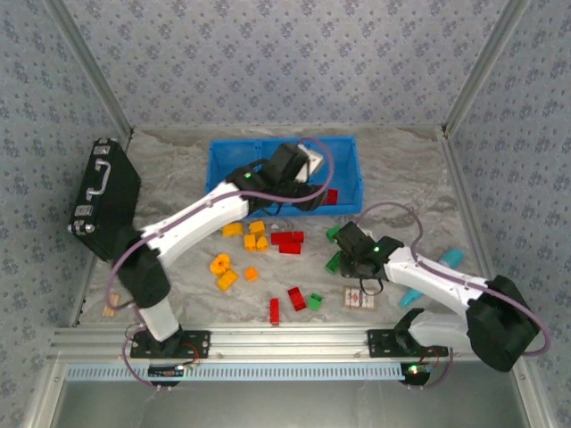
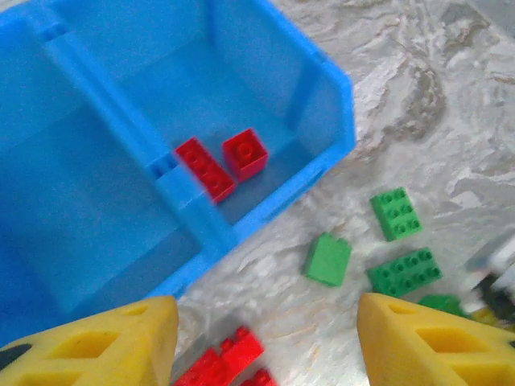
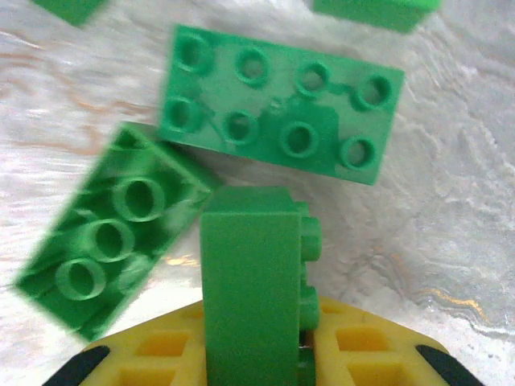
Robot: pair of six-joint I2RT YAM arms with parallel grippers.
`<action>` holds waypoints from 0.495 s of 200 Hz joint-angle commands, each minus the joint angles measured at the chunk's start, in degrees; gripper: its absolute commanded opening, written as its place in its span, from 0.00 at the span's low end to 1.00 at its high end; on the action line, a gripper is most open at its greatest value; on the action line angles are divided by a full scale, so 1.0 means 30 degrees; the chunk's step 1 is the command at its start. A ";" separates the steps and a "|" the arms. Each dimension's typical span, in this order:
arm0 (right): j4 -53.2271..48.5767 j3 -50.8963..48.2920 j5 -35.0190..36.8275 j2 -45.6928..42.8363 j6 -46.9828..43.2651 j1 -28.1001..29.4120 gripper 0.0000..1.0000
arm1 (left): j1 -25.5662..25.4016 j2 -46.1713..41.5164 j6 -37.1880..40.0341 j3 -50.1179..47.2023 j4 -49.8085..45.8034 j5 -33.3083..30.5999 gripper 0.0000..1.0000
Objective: Sort the legos into containers by color
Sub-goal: Pick up the lego from the center of the table, then place the lego in the container.
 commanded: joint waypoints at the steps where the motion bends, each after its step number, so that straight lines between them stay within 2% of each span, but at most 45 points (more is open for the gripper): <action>1: -0.1656 0.2442 0.0743 -0.0437 -0.0825 0.0272 0.22 | 0.1179 -0.3737 -0.0490 -0.4292 0.1581 -0.1304 0.61; 27: -0.1599 0.5813 0.0873 0.1263 -0.3358 0.0837 0.22 | 0.2405 -0.8217 -0.0924 -0.8713 0.2250 -0.2456 0.61; 57: -0.1665 1.0823 0.1509 0.4932 -0.6286 0.1229 0.22 | 0.3851 -1.1286 -0.0866 -1.1029 0.0206 -0.2409 0.62; 81: -0.0764 1.4134 0.0821 0.8104 -0.7440 0.0761 0.22 | 0.3953 -1.3197 -0.0713 -1.2680 -0.0875 -0.2252 0.61; 99: -0.0323 1.6676 0.0469 1.0548 -0.8161 0.0564 0.22 | 0.3953 -1.4775 -0.1530 -1.4132 -0.1189 -0.2604 0.61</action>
